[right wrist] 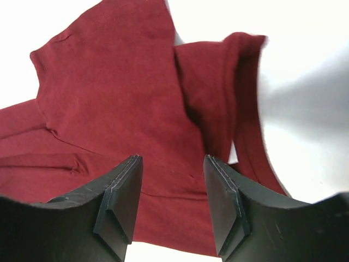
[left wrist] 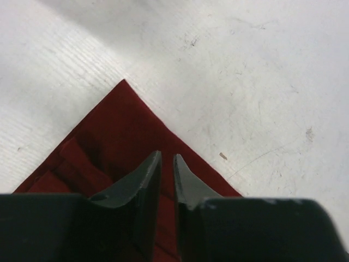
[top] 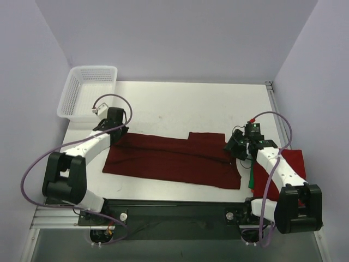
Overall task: Fold and stack the t-shirts
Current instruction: Fold the other side of the tshirt into a rectangle
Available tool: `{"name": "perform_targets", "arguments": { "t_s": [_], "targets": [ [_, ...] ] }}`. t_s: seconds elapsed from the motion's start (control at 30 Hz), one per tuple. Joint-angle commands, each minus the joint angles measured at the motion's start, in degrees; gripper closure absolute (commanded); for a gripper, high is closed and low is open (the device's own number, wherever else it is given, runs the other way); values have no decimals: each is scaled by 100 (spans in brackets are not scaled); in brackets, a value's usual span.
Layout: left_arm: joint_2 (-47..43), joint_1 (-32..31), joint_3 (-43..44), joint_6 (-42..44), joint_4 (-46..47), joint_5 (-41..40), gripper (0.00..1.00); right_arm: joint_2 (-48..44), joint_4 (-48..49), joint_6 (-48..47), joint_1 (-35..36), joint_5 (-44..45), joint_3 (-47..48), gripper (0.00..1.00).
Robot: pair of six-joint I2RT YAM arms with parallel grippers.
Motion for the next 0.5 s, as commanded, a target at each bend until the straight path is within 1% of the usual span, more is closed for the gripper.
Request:
{"name": "perform_targets", "arguments": {
  "t_s": [0.0,0.07,0.13,0.23,0.33,0.47],
  "targets": [
    [620,-41,687,6,-330,-164,77,262,71,-53,123,137,238,52],
    [945,-58,933,-108,-586,-225,80,385,97,-53,176,154,265,52],
    [999,-50,874,-152,-605,-208,81,430,123,-62,203,172,300,52],
    [876,-50,514,-170,-456,-217,82,570,159,-88,203,207,396,51],
    [780,-15,259,-152,-412,-200,82,895,185,-106,203,286,686,50],
    [508,3,-58,-117,-271,-129,82,1623,211,-150,176,295,1413,48]
  ]
}}
